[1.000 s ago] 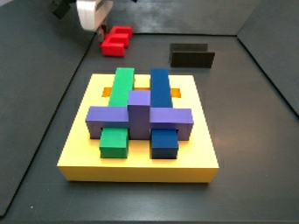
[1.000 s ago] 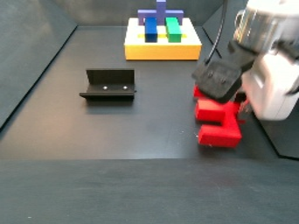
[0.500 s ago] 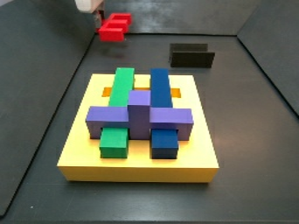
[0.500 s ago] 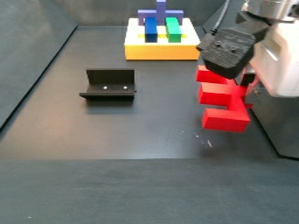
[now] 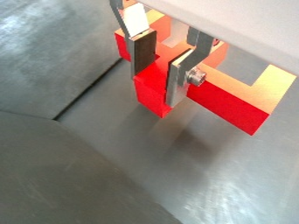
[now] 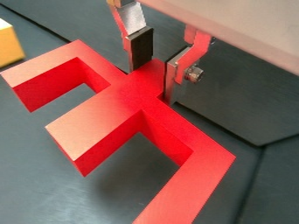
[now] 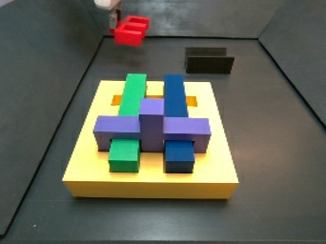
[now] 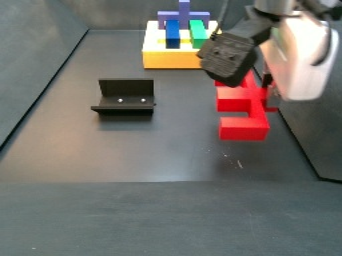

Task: Pick up the red object. Move up. Place the red object on the fixture. Regrasp the red object. Move to above the board. Insert the red object.
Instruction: Place the red object on the fixture.

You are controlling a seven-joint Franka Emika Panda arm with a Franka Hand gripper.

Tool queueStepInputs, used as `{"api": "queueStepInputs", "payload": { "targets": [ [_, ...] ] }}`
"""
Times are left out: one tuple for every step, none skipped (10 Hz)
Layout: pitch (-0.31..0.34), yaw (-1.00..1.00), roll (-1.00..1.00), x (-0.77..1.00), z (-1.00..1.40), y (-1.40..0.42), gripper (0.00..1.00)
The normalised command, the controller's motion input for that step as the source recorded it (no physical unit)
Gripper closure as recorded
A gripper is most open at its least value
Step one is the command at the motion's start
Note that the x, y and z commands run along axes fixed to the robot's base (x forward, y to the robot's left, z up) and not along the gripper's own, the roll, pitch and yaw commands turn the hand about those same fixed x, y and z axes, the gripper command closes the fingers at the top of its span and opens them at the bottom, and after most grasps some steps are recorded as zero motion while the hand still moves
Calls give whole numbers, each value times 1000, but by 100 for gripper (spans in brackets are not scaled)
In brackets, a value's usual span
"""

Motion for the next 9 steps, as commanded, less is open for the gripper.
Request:
{"api": "queueStepInputs", "payload": {
  "targets": [
    [489, 60, -246, 863, 77, -254, 100],
    [534, 71, -200, 857, 60, -209, 100],
    [569, 106, -174, 840, 40, -151, 100],
    [583, 137, -191, 829, 20, -117, 100],
    [589, 166, -206, 823, 9, -89, 100],
    [597, 180, -200, 817, 9, -71, 100],
    [600, 186, -214, 809, 0, -66, 100],
    [606, 183, -257, 789, 14, -74, 100],
    [631, 177, -280, 774, 40, -71, 100]
  ]
}}
